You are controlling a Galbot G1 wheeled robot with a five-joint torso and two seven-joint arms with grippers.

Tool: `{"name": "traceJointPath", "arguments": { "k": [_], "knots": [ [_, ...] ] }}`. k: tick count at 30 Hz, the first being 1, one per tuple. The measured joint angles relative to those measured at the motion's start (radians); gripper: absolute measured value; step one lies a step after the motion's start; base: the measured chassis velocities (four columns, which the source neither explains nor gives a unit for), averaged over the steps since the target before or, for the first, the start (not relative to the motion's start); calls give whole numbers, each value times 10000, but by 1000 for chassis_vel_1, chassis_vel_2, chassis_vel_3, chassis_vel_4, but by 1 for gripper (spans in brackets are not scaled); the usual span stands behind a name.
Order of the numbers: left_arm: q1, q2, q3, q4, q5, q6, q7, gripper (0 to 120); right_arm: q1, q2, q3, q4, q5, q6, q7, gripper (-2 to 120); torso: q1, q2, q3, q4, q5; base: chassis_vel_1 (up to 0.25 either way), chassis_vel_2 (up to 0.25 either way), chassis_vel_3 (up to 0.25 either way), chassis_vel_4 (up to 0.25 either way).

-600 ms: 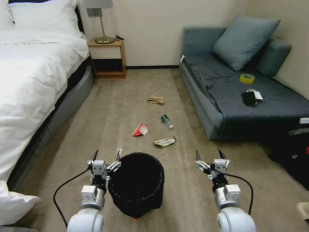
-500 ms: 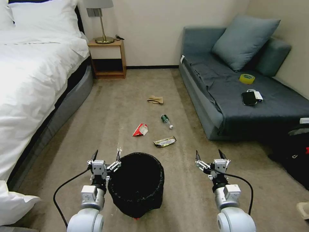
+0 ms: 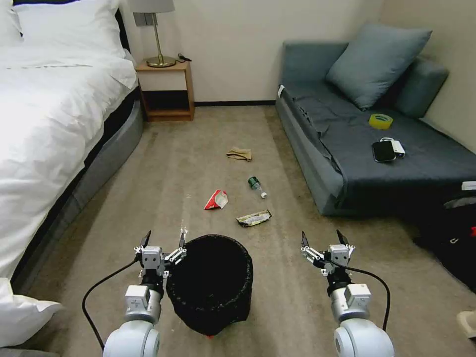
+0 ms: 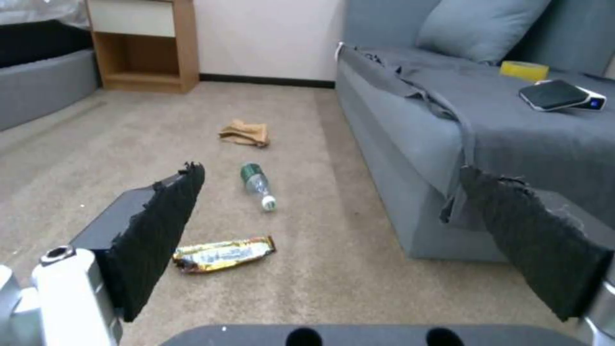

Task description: Pick up the trash bin, then pick up the garbage on the floor and place it into the trash bin.

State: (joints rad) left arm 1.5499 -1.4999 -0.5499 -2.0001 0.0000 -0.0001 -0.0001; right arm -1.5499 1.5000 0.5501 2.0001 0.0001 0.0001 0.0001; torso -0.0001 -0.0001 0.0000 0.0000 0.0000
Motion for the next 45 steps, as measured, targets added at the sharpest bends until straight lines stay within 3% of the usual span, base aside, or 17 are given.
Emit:
{"name": "traceJointPath", "arguments": {
  "k": [8, 13, 14, 16, 18, 22, 26, 27, 28, 29, 33, 34, 36, 37, 39, 41, 45],
  "knots": [
    [-1, 0, -1, 0, -10, -12, 3, 100, -1, 0, 0, 0, 0, 0, 0, 100, 0, 0, 0, 0, 0, 0, 0, 0, 0],
    [-58, -5, -82, 84, -188, -381, 86, 100, -13, 61, 147, -67, -1, 230, -124, 100, 1, 0, 0, 1, 0, 0, 0, 0, 0],
    [-199, -10, -267, 259, -539, -1132, 249, 100, -75, 233, 571, -286, -8, 805, -467, 100, 1, 1, 0, -5, 2, 0, 0, 0, 0],
    [-216, -18, -250, 296, -634, -1259, 306, 100, -64, 264, 612, -309, -8, 923, -548, 100, 1, 1, 0, 3, 2, 0, 0, 0, 0],
    [-360, -32, -318, 436, -1082, -1895, 405, 100, -109, 420, 963, -512, 0, 1493, -887, 100, 1, 1, 0, 1, 0, 0, 0, 0, 0],
    [-439, -25, -524, 319, -1332, -1884, 454, 100, -168, 658, 1482, -811, 30, 2357, -1420, 100, 1, 0, 0, -1, 1, 0, 0, 0, 0],
    [-437, 25, -618, 19, -1318, -1051, 336, 100, -241, 946, 2098, -1156, 110, 3378, -2065, 100, 0, 0, 0, 0, 2, 0, 0, 0, 0],
    [-431, 87, -652, -270, -1252, 56, 186, 100, -285, 894, 2310, -1060, 459, 3485, -2315, 100, 0, 0, 0, -2, 4, 0, 0, 0, 0],
    [-425, 157, -651, -444, -1241, 746, 82, 100, -296, 816, 2345, -957, 619, 3463, -2364, 100, 0, 0, -1, -1, -8, 0, 0, 0, 0],
    [-425, 157, -651, -444, -1241, 746, 82, 100, -296, 816, 2345, -957, 619, 3463, -2364, 100, 0, 0, -1, -1, -8, 0, 0, 0, 0],
    [-419, 585, -645, -1168, -1756, 3297, -447, 100, -331, 538, 2220, -701, 940, 3018, -2326, 100, 0, 1, 0, 1, -3, 0, 0, 0, 0],
    [-419, 585, -645, -1168, -1756, 3297, -447, 100, -331, 538, 2220, -701, 940, 3018, -2326, 100, 0, 1, 0, 1, -3, 0, 0, 0, 0],
    [-441, 773, -643, -1439, -2321, 4513, -594, 100, -332, 441, 2120, -621, 1080, 2780, -2281, 100, 0, 1, 0, 0, 2, 0, 0, 0, 0],
    [-441, 773, -643, -1439, -2321, 4513, -594, 100, -332, 441, 2120, -621, 1080, 2780, -2281, 100, 0, 1, 0, 0, 2, 0, 0, 0, 0],
    [-449, 933, -628, -1502, -2936, 5491, -620, 100, -330, 381, 2053, -611, 1167, 2702, -2271, 100, 1, 1, 0, 0, 1, 0, 0, 0, 0],
    [-456, 1006, -544, -1474, -3479, 6051, -649, 100, -331, 368, 2021, -616, 1182, 2698, -2271, 100, 0, 0, 0, 0, -1, 0, 0, 0, 0],
    [-507, 1036, -361, -1294, -4084, 6630, -802, 100, -340, 368, 1974, -621, 1216, 2694, -2272, 100, 0, 1, 0, 0, -1, 0, 0, 0, 0]
  ]
}}
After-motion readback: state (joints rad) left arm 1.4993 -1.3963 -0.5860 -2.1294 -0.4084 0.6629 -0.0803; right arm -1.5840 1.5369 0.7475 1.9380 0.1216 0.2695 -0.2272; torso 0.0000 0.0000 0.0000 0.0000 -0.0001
